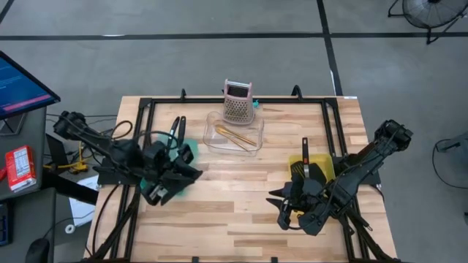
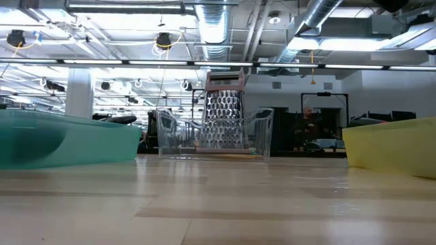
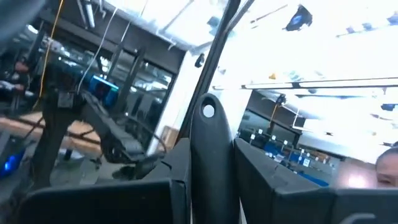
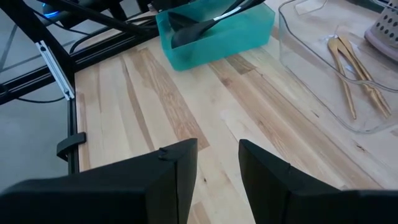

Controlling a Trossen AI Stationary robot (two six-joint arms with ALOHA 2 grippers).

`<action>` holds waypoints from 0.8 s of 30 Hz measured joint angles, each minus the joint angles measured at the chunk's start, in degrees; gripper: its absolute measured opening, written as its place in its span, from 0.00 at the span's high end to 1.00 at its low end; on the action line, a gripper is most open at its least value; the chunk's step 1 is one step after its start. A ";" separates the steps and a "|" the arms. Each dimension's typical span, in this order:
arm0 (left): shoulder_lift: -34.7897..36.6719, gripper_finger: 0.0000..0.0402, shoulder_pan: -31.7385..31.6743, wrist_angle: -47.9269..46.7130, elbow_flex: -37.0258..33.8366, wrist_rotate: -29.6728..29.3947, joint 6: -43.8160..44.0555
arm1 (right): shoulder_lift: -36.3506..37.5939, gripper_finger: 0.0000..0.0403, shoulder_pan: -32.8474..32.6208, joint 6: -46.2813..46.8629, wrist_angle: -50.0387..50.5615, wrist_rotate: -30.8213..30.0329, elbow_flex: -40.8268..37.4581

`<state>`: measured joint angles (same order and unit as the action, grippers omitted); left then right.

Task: Pick & Place Kitchen Items
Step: Put the black spoon into the green bin

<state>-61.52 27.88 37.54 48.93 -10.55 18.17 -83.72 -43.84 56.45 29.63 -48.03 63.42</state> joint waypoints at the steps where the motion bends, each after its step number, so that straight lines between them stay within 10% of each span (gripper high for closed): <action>1: 0.41 0.84 0.00 0.07 0.01 0.00 -0.46 | 0.00 0.71 -0.02 0.00 0.00 0.00 0.00; 12: 2.06 0.83 -0.04 0.19 0.02 -7.74 -11.19 | 0.00 0.71 -0.02 -0.02 0.02 -0.02 0.00; 24: 2.01 0.83 -2.85 -20.92 0.04 -53.13 -25.48 | 0.00 0.71 -0.46 0.02 0.00 0.00 0.00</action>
<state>-59.51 25.02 16.63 48.97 -63.68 -7.31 -83.72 -44.29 56.47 29.63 -48.03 63.42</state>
